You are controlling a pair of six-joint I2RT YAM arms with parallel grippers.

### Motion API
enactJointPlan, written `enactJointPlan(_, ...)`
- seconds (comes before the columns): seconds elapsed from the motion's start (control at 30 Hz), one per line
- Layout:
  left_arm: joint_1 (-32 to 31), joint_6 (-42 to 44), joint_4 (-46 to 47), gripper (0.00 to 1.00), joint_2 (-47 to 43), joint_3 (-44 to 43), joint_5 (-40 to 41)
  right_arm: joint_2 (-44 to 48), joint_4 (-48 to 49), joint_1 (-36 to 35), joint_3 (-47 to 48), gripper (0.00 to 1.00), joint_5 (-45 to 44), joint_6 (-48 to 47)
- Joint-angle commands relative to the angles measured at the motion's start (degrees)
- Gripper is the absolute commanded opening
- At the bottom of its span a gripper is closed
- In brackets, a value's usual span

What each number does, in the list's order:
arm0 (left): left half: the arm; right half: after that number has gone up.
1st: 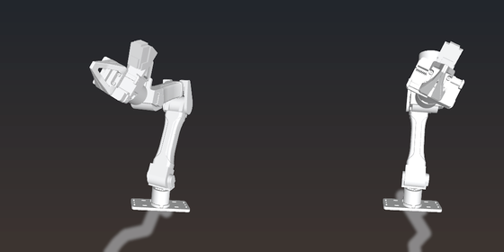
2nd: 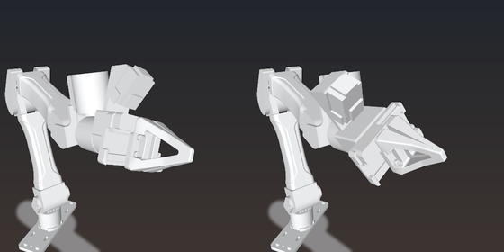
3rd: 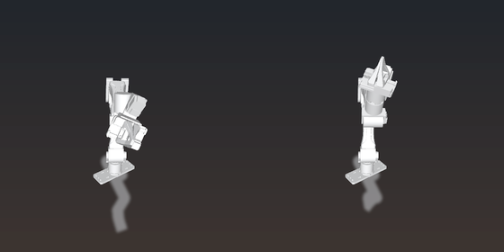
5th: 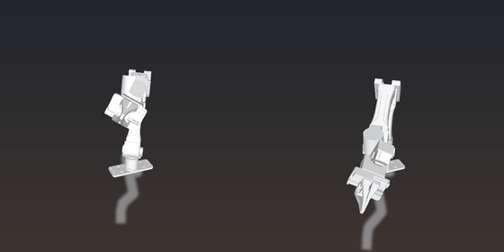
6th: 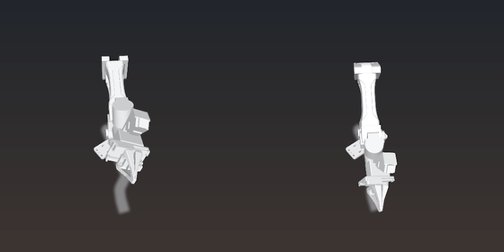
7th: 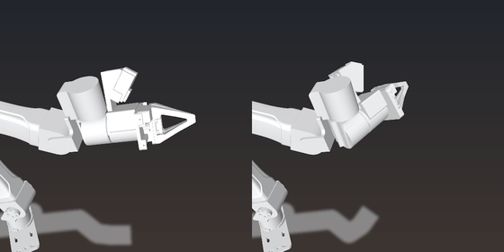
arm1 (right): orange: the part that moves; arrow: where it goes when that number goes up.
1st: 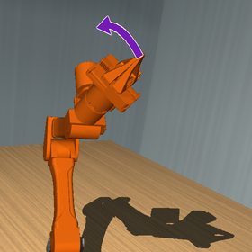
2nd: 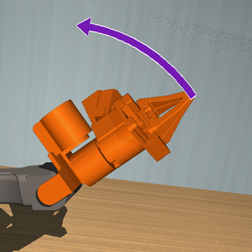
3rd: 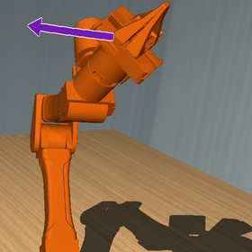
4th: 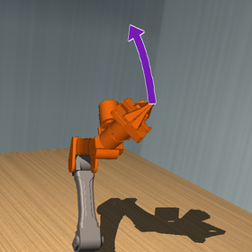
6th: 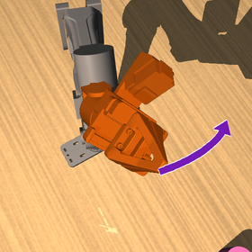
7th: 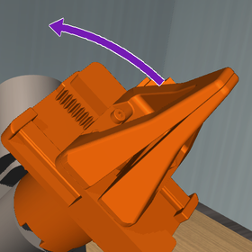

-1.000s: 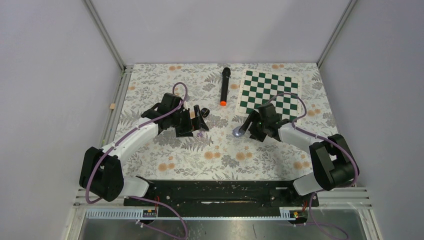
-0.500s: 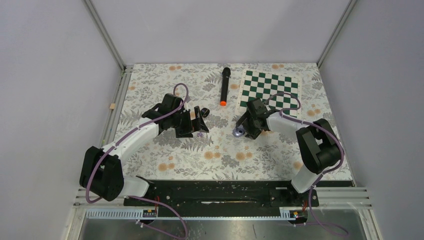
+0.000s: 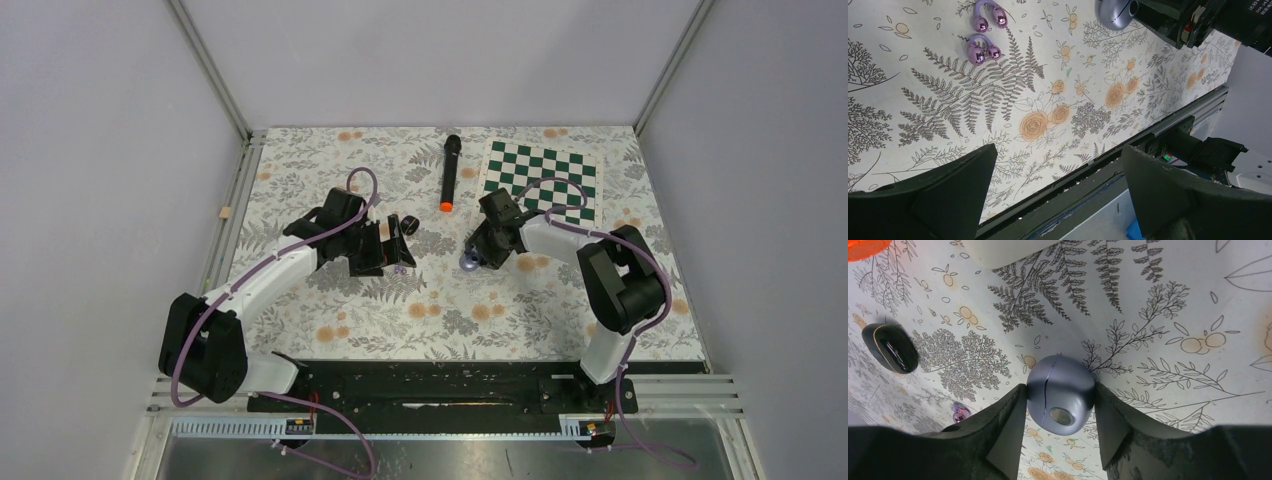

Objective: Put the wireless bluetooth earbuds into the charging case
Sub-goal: Pick up the charging case from the center of the board, then pass from the right arm to the left

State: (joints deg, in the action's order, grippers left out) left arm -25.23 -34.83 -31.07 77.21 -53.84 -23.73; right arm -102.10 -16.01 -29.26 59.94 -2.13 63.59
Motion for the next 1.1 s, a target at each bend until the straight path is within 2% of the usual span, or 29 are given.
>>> enactJointPlan(0.0, -0.2, 0.1, 0.3, 0.99, -1.5, -1.1, 0.8, -1.5, -0.2, -0.5, 1.6, 0.41, 1.1, -2.9)
enactJointPlan(0.1, -0.3, -2.2, 4.0, 0.99, -0.4, 0.0, -1.6, -0.9, 3.8, -0.5, 0.9, 0.33, 6.3, -6.2)
enactJointPlan(0.17, -0.3, -5.2, 11.4, 0.99, -0.7, 3.8, -1.9, 0.8, 8.8, -0.5, -1.2, 0.31, 12.4, -6.5)
enactJointPlan(0.23, -0.1, -8.0, 19.6, 0.99, 0.1, 6.6, -5.6, 2.8, 14.9, -0.6, -3.3, 0.28, 17.4, -5.4)
enactJointPlan(0.4, -0.4, -10.2, 32.4, 0.98, 3.2, 8.4, -11.7, 6.7, 13.9, -1.9, -2.9, 0.26, 21.0, -7.0)
enactJointPlan(0.47, -0.4, -10.4, 35.5, 0.92, 3.8, 8.6, -14.0, 7.9, 14.2, -2.4, -2.8, 0.26, 22.8, -6.8)
enactJointPlan(0.5, -0.4, -10.9, 36.9, 0.86, 4.0, 8.8, -14.8, 8.5, 14.4, -2.5, -2.7, 0.26, 23.9, -6.5)
enactJointPlan(0.6, -0.4, -11.1, 37.9, 0.74, 3.3, 9.2, -14.6, 10.2, 15.4, -2.7, -2.7, 0.26, 27.0, -4.8)
enactJointPlan(0.87, -0.5, -10.7, 39.1, 0.66, 1.5, 10.0, -15.5, 12.6, 20.5, -2.8, -2.4, 0.25, 30.9, -0.7)
enactJointPlan(0.93, -0.5, -11.1, 39.4, 0.58, 1.2, 10.4, -15.4, 12.7, 20.8, -2.8, -2.2, 0.25, 31.7, -0.2)
enactJointPlan(1.07, -0.6, -13.0, 42.4, 0.54, -1.1, 12.4, -14.5, 13.9, 18.7, -2.9, -1.7, 0.25, 30.5, -1.5)
